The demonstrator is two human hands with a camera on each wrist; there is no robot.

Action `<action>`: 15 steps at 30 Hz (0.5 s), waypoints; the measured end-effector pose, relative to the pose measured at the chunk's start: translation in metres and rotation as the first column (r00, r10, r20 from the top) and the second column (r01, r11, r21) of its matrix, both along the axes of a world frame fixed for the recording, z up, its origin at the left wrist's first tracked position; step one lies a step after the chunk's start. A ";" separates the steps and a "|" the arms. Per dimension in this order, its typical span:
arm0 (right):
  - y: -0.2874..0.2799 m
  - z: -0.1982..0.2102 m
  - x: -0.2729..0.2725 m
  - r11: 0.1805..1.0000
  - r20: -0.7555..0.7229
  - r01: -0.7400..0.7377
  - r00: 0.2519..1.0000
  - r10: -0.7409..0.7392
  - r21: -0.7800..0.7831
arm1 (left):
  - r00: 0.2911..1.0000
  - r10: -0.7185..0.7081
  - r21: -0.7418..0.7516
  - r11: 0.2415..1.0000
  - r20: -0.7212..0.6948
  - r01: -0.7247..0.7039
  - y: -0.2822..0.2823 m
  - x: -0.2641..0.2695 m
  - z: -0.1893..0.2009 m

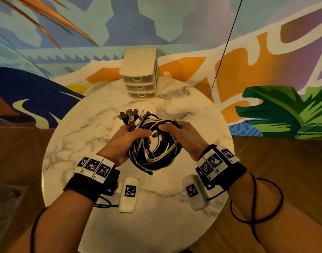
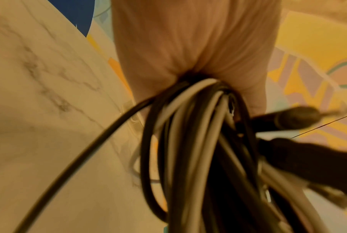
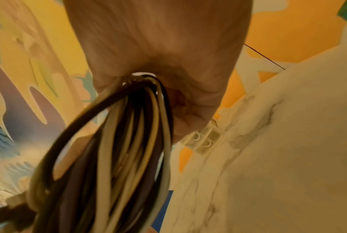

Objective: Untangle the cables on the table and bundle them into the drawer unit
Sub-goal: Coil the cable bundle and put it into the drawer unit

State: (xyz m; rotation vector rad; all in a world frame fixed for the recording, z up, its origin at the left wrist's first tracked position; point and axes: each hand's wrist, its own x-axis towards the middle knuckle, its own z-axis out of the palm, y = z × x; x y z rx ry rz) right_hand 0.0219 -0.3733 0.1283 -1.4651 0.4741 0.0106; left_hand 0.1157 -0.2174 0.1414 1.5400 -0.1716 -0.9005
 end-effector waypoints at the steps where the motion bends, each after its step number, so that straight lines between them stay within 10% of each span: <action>1: 0.001 -0.002 0.005 1.000 -0.022 -0.005 1.000 0.005 -0.004 | 1.000 -0.013 0.012 1.000 0.003 0.013 0.001 0.006 -0.003; 7: 0.011 -0.017 0.036 0.998 -0.082 0.054 0.995 -0.057 -0.031 | 0.999 -0.021 -0.008 1.000 -0.050 0.021 0.007 0.036 -0.015; 15: 0.037 -0.032 0.073 0.934 -0.121 0.137 0.987 -0.102 0.330 | 0.998 0.000 0.065 0.998 -0.055 0.004 0.022 0.074 -0.026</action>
